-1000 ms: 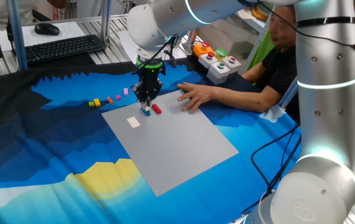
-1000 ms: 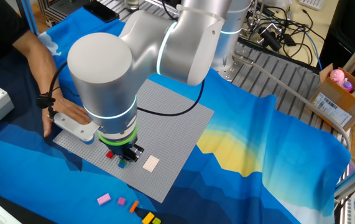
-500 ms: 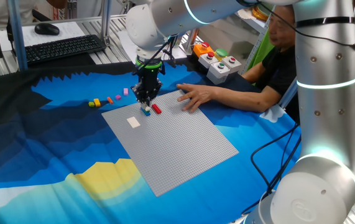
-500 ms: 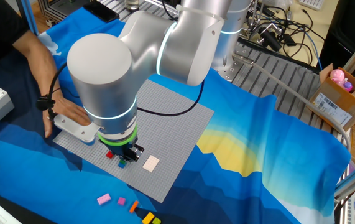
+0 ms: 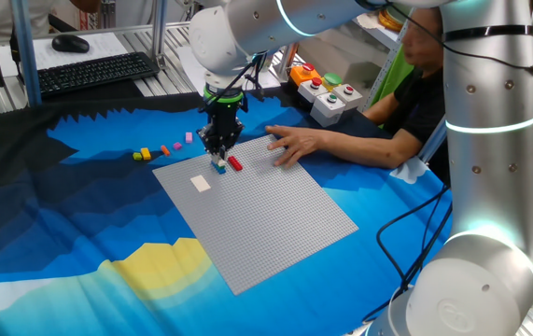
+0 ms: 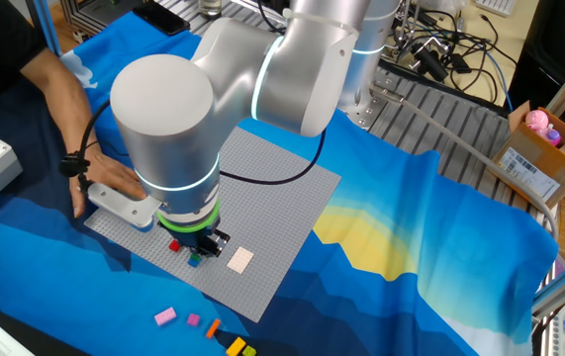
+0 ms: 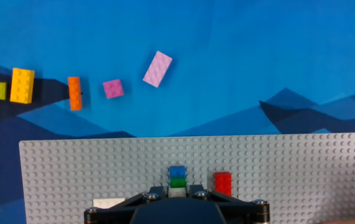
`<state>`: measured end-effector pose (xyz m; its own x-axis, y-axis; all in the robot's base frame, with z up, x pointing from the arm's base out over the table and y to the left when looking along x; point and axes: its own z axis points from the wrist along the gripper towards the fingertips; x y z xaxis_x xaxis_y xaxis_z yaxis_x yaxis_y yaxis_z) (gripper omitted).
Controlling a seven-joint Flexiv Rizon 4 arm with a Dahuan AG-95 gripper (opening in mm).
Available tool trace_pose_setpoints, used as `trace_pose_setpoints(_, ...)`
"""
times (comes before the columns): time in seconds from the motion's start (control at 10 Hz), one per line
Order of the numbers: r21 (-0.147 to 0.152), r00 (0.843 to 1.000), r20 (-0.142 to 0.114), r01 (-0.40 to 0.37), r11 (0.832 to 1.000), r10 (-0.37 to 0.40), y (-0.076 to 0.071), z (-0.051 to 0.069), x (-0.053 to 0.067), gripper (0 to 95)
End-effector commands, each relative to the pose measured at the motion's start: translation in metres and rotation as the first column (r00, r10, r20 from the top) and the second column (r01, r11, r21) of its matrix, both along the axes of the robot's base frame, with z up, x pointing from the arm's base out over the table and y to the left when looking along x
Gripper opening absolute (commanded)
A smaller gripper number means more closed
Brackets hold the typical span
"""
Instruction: Stack small Lego blocks one on top of the other
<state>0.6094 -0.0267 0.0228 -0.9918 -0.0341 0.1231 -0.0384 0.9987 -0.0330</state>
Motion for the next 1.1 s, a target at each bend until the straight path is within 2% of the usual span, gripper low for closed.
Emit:
trace_pose_setpoints(0.1, 0.002, 1.000, 0.001, 0.004, 1.000, -0.004, 0.000, 0.001, 0.001, 19.0)
trace_pose_setpoints(0.2, 0.002, 1.000, 0.001, 0.004, 1.000, -0.004, 0.000, 0.001, 0.001, 19.0)
trace_pose_setpoints(0.3, 0.003, 1.000, 0.001, 0.006, 1.000, -0.006, 0.000, 0.001, 0.001, 38.0)
trace_pose_setpoints(0.7, 0.002, 1.000, -0.003, 0.014, 1.000, -0.014, -0.001, 0.007, -0.001, 38.0)
trace_pose_setpoints(0.8, 0.004, 1.000, -0.020, 0.018, 1.000, -0.018, -0.003, 0.015, -0.002, 0.0)
trace_pose_setpoints(1.1, 0.001, 0.999, -0.034, 0.027, 1.000, -0.026, -0.004, 0.023, -0.005, 0.0)
